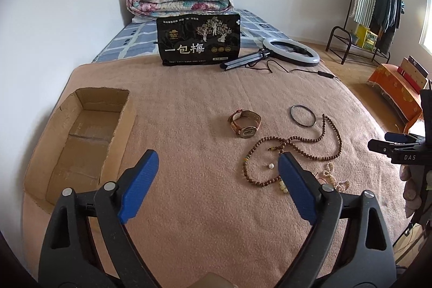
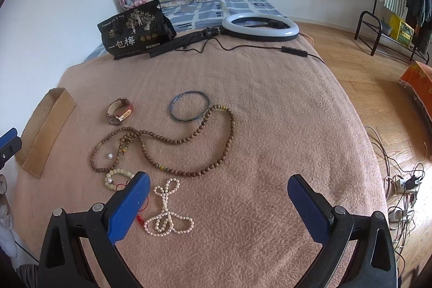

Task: Organize jewelry
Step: 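Close the left tool on the brown-strap watch while the right tool approaches the wooden bead necklace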

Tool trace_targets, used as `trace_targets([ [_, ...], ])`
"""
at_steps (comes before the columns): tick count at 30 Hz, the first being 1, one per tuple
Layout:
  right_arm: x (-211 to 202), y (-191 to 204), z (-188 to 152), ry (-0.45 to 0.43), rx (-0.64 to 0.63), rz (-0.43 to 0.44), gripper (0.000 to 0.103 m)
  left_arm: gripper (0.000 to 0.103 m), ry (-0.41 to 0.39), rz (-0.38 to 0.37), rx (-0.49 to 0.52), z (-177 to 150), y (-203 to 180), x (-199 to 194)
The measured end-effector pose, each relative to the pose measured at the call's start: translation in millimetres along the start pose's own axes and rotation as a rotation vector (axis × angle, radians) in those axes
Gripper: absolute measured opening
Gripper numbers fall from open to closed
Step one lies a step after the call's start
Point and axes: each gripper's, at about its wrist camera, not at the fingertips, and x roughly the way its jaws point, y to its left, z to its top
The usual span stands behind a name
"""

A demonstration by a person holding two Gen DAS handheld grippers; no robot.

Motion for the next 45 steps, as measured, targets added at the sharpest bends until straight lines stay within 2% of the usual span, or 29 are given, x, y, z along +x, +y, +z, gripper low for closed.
trace_targets([
  [8, 48, -8, 11, 0.116, 0.088, 0.062, 0.097, 0.071, 0.078, -0.034, -0.009, 17, -2, 58],
  [18, 92, -12, 11, 0.229, 0.203, 0.157, 0.092, 0.065, 0.161, -0.090, -0.039, 40, -7, 125],
  [23, 99, -6, 17, 0.236, 0.229, 0.186, 0.092, 0.065, 0.209, -0.124, -0.088, 47, -3, 154],
  [35, 116, 27, 39, 0.258, 0.213, 0.239, 0.092, 0.062, 0.271, -0.147, -0.109, 50, -9, 196],
  [38, 120, 41, 45, 0.261, 0.185, 0.247, 0.092, 0.055, 0.281, -0.138, -0.089, 52, -12, 202],
  [41, 125, 52, 49, 0.263, 0.172, 0.255, 0.092, 0.053, 0.281, -0.133, -0.066, 52, -16, 205],
  [45, 131, 67, 54, 0.264, 0.140, 0.246, 0.092, 0.040, 0.299, -0.130, -0.062, 51, -18, 212],
])
